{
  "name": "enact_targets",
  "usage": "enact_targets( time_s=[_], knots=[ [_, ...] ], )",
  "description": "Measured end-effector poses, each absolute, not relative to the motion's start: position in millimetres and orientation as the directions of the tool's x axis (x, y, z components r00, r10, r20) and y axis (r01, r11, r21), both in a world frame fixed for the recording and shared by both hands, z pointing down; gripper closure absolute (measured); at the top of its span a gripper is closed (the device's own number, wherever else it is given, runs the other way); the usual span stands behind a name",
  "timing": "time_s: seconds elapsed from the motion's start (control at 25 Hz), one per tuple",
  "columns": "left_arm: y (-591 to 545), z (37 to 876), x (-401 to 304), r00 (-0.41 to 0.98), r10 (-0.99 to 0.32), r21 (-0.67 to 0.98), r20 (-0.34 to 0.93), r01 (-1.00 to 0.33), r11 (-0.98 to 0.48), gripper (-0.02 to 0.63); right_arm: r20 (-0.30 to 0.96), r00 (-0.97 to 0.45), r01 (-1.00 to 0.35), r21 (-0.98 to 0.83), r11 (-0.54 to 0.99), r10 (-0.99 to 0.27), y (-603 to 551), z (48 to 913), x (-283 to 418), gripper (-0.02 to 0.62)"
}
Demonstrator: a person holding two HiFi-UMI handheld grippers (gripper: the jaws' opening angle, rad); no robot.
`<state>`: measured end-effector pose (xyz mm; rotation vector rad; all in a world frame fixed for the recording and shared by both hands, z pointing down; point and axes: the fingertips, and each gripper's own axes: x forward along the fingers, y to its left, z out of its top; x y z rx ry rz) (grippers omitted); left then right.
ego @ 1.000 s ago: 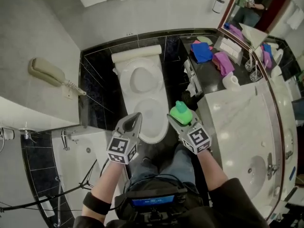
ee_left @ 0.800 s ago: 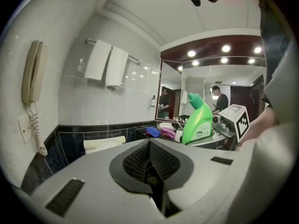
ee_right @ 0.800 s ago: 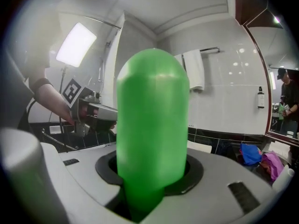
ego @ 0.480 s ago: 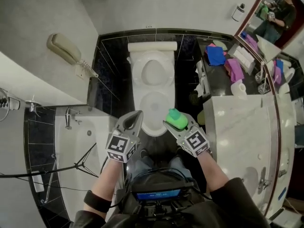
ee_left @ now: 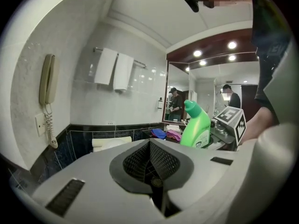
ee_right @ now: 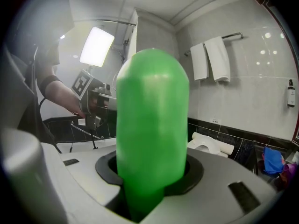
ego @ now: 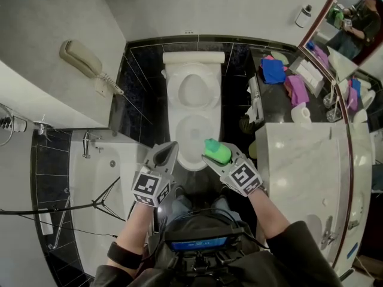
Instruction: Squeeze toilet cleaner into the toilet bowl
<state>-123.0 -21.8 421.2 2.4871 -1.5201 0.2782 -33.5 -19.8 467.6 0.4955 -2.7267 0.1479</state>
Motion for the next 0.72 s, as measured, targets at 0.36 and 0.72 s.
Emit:
enact_targets(
  time_s=[0.36,0.72],
  knots=[
    [-21.1,416.3,-113.3,0.514,-0.819,0.083,0.257,-0.856,-0.511,0.601,0.404,-0.883,-0.282,-0.051,0.958,-0.238,-15.6,472.4,-39.6,0.416],
    [-17.1,398.3,-88.7,0.663,-0.715,0.256,0.221,-0.747,-0.614,0.418,0.434,-0.878,-0.249,-0.053,0.967,-0.203,-13.9,476.6,-51.1,0.416]
  ],
)
